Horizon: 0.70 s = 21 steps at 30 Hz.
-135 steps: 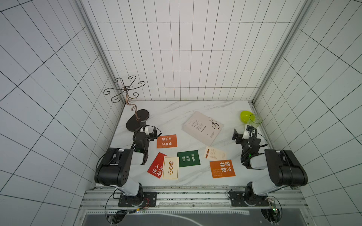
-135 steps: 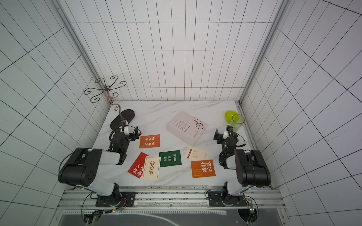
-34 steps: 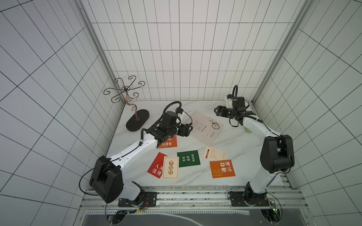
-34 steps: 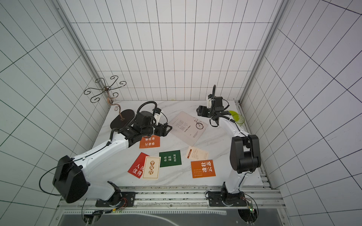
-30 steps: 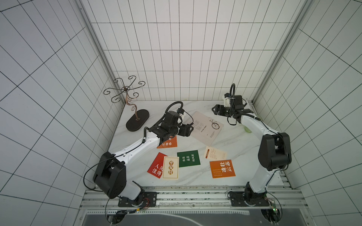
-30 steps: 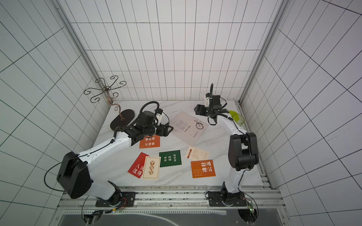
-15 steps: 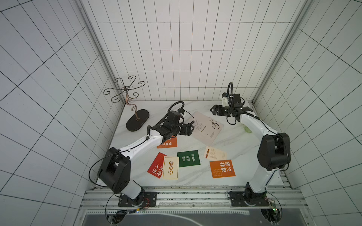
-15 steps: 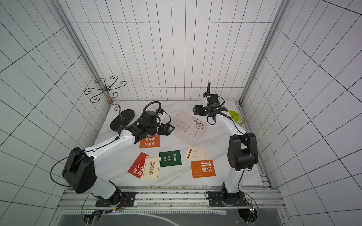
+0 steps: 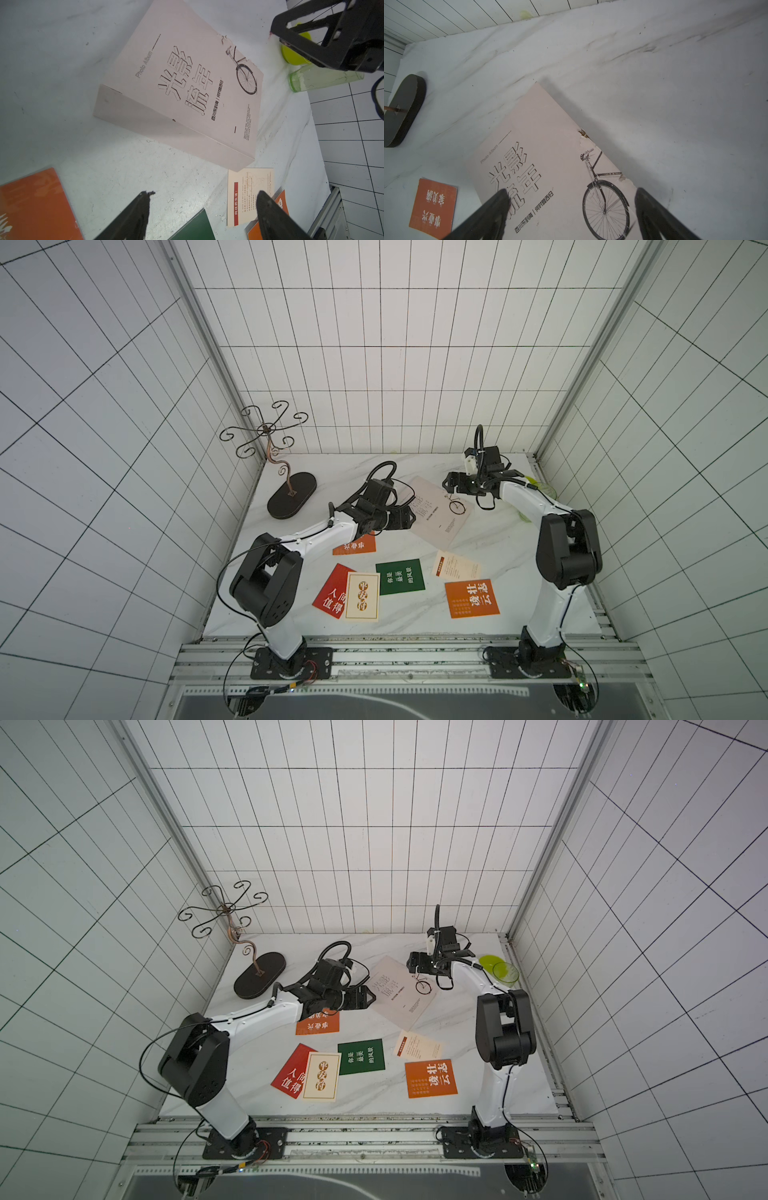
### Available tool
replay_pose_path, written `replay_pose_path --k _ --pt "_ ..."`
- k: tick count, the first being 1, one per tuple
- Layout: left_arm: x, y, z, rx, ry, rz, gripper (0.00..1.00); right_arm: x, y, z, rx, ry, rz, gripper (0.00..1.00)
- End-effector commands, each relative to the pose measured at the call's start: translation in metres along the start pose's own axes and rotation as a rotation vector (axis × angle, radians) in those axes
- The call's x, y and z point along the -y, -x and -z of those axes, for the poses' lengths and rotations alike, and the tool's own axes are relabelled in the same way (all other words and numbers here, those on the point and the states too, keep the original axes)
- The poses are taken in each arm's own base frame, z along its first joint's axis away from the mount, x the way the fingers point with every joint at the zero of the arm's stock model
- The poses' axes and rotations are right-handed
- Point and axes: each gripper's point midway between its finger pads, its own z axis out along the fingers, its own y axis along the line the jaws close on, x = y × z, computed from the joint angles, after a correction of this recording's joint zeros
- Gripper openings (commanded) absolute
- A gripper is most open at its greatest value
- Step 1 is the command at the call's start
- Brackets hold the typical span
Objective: Place the photos into the photo albums
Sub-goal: Adjust the photo album at the center of the board.
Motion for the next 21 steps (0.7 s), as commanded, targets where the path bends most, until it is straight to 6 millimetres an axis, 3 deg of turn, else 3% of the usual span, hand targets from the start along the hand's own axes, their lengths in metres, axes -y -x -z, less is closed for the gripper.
replay_pose_path --k 1,8,21 --pt "0.008 0.003 -0.012 -0.007 -0.047 0.040 0.81 -0.001 0.023 -0.001 0.039 0.012 0.002 0.94" --pt "0.003 -0.010 -0.039 -0.091 -0.065 0.068 0.81 0.036 0.002 -0.026 -0.033 -0.018 -0.072 0.94" --pt "-0.002 -0.013 -0.074 -0.151 -0.065 0.056 0.84 0.035 -0.039 -0.036 -0.123 0.047 -0.136 0.89"
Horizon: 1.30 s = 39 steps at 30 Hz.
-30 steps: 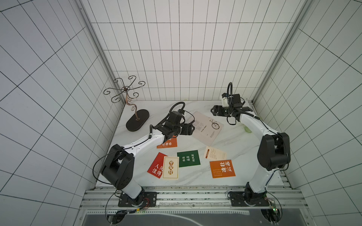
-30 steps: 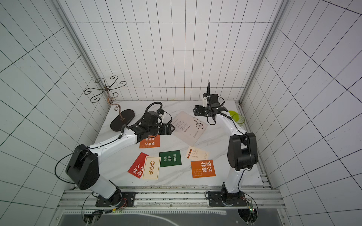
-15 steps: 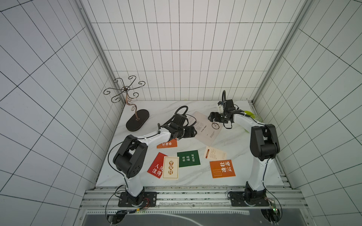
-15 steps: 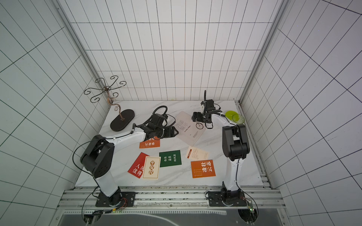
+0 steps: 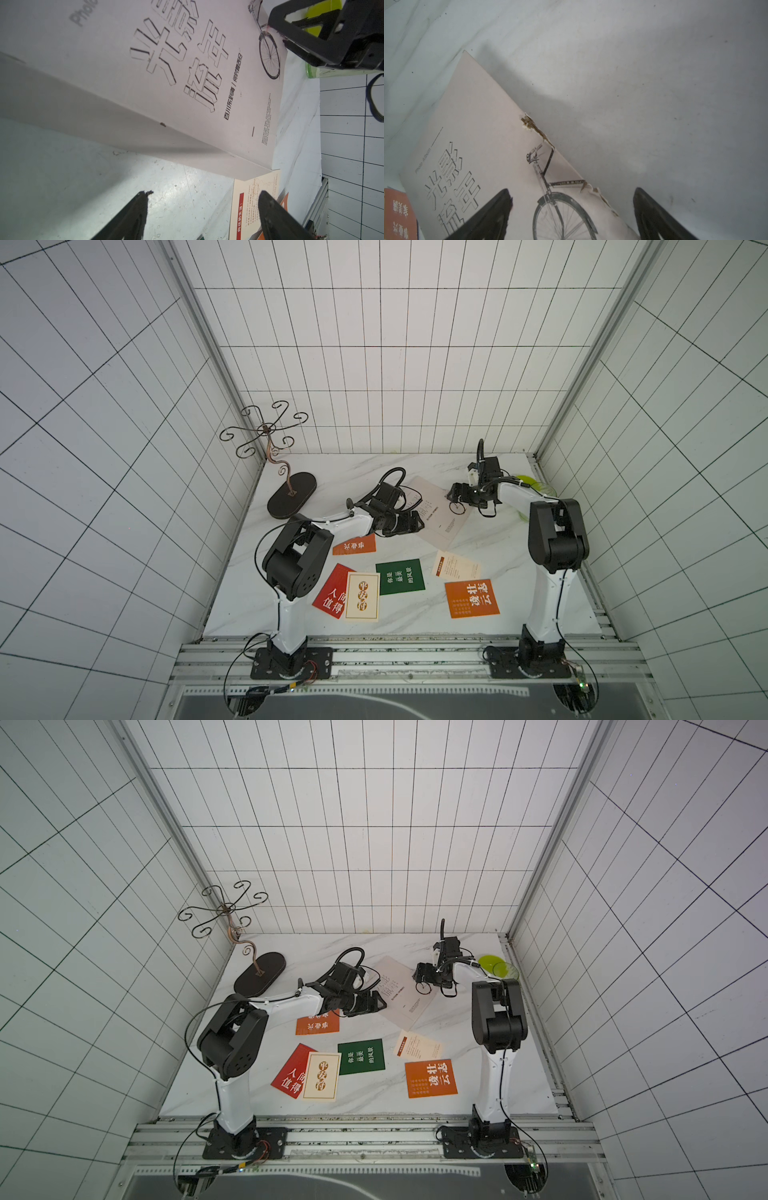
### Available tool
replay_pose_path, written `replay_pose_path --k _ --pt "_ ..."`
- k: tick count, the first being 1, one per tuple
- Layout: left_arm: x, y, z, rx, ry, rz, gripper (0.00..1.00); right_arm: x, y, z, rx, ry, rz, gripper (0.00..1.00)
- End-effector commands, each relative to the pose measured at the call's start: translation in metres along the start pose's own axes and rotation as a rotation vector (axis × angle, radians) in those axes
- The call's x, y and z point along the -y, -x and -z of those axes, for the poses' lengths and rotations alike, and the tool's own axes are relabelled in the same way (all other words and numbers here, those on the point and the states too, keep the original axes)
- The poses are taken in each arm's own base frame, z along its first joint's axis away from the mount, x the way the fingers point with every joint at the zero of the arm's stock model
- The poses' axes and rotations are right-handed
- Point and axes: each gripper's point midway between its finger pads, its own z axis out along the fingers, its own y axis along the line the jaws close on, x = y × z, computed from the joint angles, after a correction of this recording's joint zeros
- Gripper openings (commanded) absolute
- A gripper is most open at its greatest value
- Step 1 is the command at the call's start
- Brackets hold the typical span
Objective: Place the photos into the photo albums
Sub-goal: Adjust the photo album at the center of the board.
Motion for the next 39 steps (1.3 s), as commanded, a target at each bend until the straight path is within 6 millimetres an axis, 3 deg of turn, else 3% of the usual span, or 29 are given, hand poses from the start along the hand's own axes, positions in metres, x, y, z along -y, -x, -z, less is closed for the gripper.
replay_pose_path --k 1,11,16,25,33,39 --pt "0.005 0.007 -0.010 -0.006 -0.008 -0.018 0.85 -0.009 -0.003 0.006 0.003 0.058 -0.021 0.88" --pt "-0.020 0.017 -0.028 -0.012 0.032 0.004 0.86 -0.024 -0.029 0.017 -0.020 0.156 -0.052 0.83" --pt "-0.021 0.033 -0.030 -0.009 0.012 0.021 0.87 -0.030 -0.039 0.021 -0.032 0.193 -0.066 0.82" --pt "0.003 0.075 -0.034 0.027 -0.060 -0.005 0.87 -0.036 -0.039 0.025 -0.029 0.228 -0.067 0.80" --pt "0.026 0.084 -0.041 0.011 -0.138 -0.015 0.87 -0.043 -0.035 0.030 -0.008 0.260 -0.065 0.80" --pt "0.041 0.079 -0.043 -0.013 -0.187 -0.019 0.87 -0.046 -0.032 0.033 0.014 0.288 -0.083 0.78"
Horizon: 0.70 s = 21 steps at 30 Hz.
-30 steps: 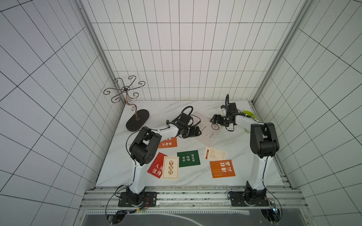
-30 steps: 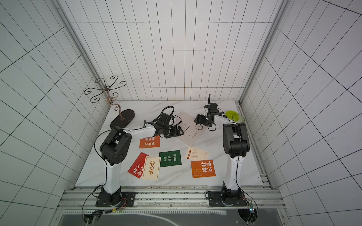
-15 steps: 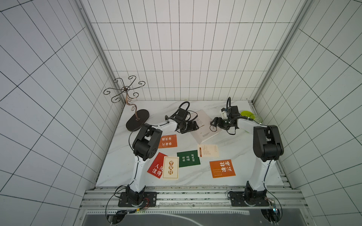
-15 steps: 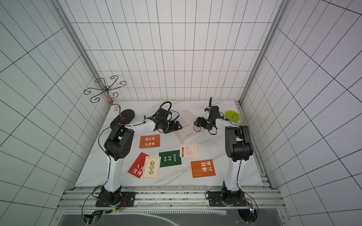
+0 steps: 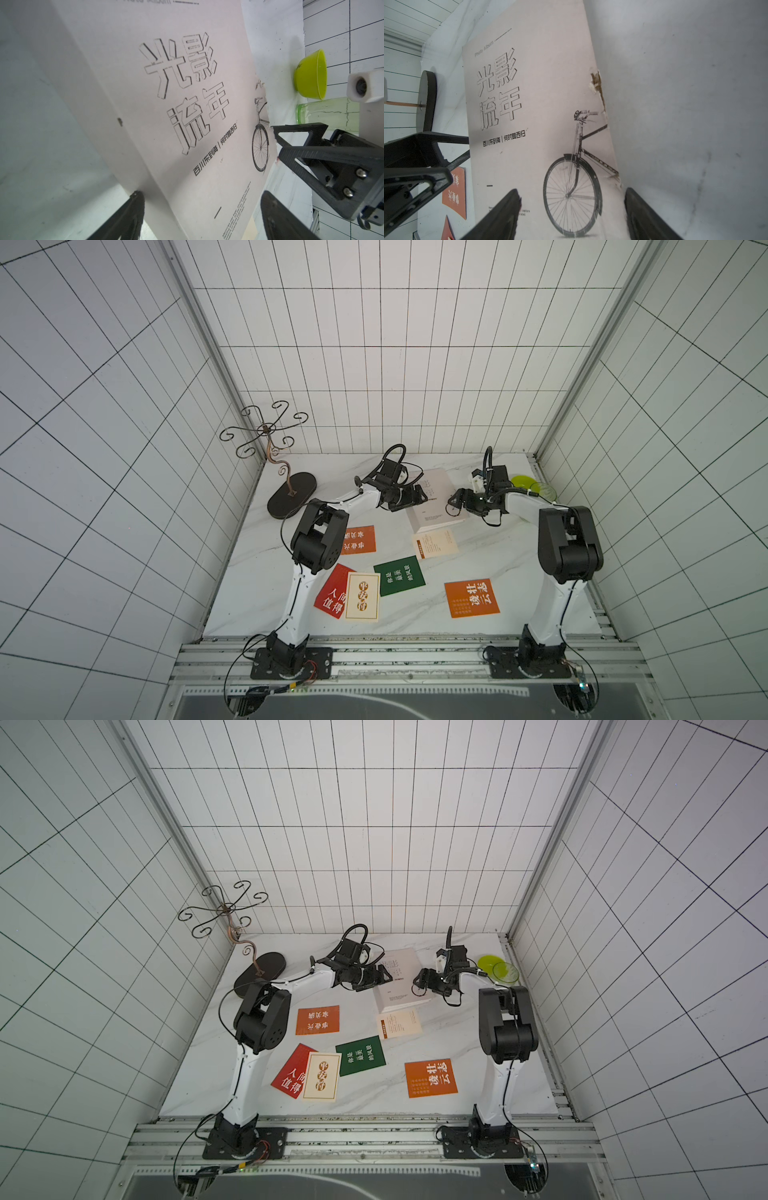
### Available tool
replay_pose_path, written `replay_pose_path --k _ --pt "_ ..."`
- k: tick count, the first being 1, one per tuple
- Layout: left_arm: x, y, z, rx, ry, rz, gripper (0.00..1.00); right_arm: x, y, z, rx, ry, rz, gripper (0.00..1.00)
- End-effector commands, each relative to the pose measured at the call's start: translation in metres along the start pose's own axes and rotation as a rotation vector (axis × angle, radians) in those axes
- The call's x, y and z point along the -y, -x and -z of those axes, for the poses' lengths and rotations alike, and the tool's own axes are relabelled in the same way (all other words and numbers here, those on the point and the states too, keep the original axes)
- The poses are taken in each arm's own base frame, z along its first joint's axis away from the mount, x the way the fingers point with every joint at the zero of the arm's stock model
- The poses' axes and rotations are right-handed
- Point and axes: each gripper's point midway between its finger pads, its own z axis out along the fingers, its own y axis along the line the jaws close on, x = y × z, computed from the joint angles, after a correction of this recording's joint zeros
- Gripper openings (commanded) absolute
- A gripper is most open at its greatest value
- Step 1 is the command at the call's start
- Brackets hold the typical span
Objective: Place the photos into the photo albums
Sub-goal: Adjust the photo album at the center of the board.
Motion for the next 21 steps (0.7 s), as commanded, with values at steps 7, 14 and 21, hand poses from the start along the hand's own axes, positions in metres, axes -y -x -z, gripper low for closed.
replay_pose_path --k 7,14,21 --pt "0.050 -0.024 -0.025 -0.087 -0.159 -0.058 0.86 -0.032 -0.014 0.014 0.020 0.160 -0.031 0.76" --pt "0.074 -0.012 -0.017 -0.047 -0.197 -0.102 0.86 -0.025 -0.027 0.017 0.028 0.147 -0.048 0.75" --pt "0.080 -0.009 -0.020 -0.046 -0.209 -0.098 0.86 -0.020 -0.028 0.013 0.046 0.153 -0.085 0.74"
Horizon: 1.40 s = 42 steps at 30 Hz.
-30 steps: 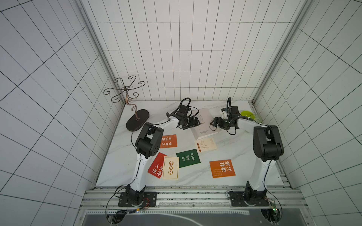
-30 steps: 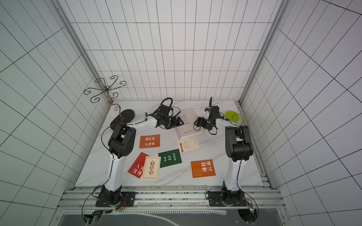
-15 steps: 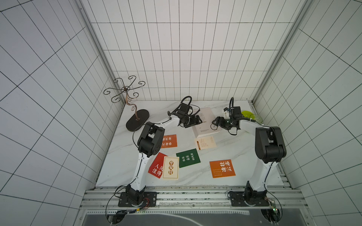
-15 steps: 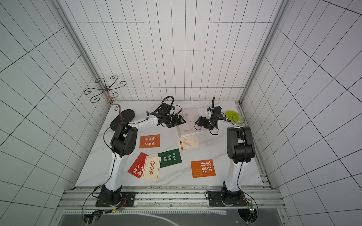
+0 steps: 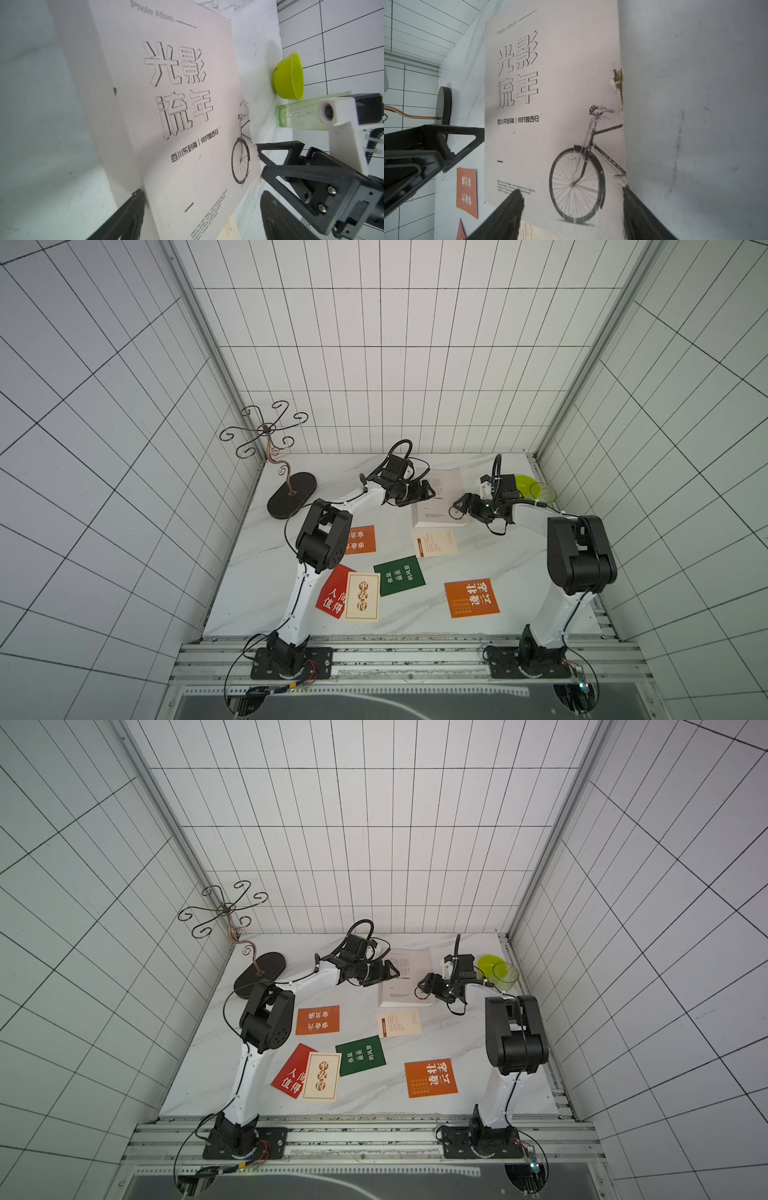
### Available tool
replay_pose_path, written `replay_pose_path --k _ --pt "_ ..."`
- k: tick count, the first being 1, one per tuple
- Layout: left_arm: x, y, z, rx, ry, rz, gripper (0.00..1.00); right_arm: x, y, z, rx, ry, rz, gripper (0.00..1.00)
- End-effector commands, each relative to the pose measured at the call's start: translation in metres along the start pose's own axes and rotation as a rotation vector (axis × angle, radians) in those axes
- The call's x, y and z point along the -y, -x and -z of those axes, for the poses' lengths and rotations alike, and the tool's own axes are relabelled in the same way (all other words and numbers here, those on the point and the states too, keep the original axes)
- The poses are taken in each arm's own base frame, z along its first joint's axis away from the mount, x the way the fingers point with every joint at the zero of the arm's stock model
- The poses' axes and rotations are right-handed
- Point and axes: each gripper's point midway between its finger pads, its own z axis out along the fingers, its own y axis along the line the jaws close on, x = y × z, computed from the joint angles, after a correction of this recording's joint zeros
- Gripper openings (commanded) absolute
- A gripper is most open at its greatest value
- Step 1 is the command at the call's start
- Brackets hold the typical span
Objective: Place the photos into the photo albums
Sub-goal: Adjust the photo album at the center of the board.
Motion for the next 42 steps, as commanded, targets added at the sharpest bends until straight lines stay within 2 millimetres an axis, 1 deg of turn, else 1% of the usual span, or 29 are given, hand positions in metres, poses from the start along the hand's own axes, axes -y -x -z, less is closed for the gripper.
replay_pose_path --k 1,3,5,7,8,10,12,14,15,17,19,21,24,28,31,34,38,42 --pt "0.045 -0.019 -0.019 -0.056 -0.136 -0.055 0.86 -0.024 -0.015 -0.004 -0.025 0.120 0.001 0.74" --pt "0.041 -0.016 -0.020 -0.045 -0.124 -0.055 0.86 -0.022 -0.015 -0.007 -0.027 0.117 0.000 0.74" --pt "0.030 -0.013 -0.022 -0.039 -0.100 -0.040 0.86 -0.022 -0.013 -0.010 -0.029 0.118 -0.002 0.74" --pt "0.019 -0.009 -0.019 -0.038 -0.075 -0.017 0.86 -0.021 -0.007 -0.010 -0.020 0.113 -0.001 0.74" --pt "0.015 -0.006 -0.013 -0.031 -0.063 -0.004 0.86 -0.021 -0.005 -0.009 -0.011 0.106 -0.001 0.75" --pt "0.015 0.003 0.005 0.013 -0.057 -0.007 0.86 -0.017 -0.001 -0.008 0.002 0.090 -0.006 0.74" --pt "0.018 0.018 0.031 0.088 -0.060 -0.029 0.86 -0.012 0.001 -0.007 0.015 0.069 -0.013 0.75" --pt "0.017 0.032 0.052 0.148 -0.052 -0.049 0.86 -0.007 0.002 -0.008 0.020 0.054 -0.018 0.75" --pt "0.013 0.038 0.060 0.176 -0.041 -0.056 0.86 -0.004 0.003 -0.009 0.020 0.047 -0.022 0.75" --pt "-0.002 0.047 0.067 0.220 -0.003 -0.061 0.87 0.001 0.004 -0.011 0.020 0.039 -0.032 0.75" --pt "-0.020 0.051 0.062 0.235 0.039 -0.061 0.87 0.004 0.006 -0.014 0.021 0.033 -0.038 0.75" --pt "-0.037 0.049 0.047 0.202 0.088 -0.055 0.87 0.008 0.009 -0.018 0.019 0.028 -0.045 0.75" --pt "-0.047 0.041 0.023 0.151 0.096 -0.049 0.87 0.009 0.011 -0.024 0.008 0.038 -0.055 0.75" --pt "-0.055 0.027 -0.004 0.101 0.120 -0.067 0.87 0.009 0.011 -0.033 -0.009 0.057 -0.070 0.75" --pt "-0.053 0.015 -0.019 0.062 0.119 -0.084 0.87 0.009 0.009 -0.037 -0.020 0.080 -0.086 0.75" --pt "-0.052 0.005 -0.026 0.035 0.108 -0.077 0.87 0.006 0.007 -0.039 -0.027 0.107 -0.097 0.72" --pt "-0.038 -0.010 -0.030 0.006 0.057 -0.086 0.87 0.001 0.006 -0.034 -0.023 0.122 -0.093 0.70" --pt "-0.020 -0.022 -0.025 -0.009 -0.007 -0.072 0.86 -0.006 0.005 -0.023 -0.016 0.134 -0.085 0.69"
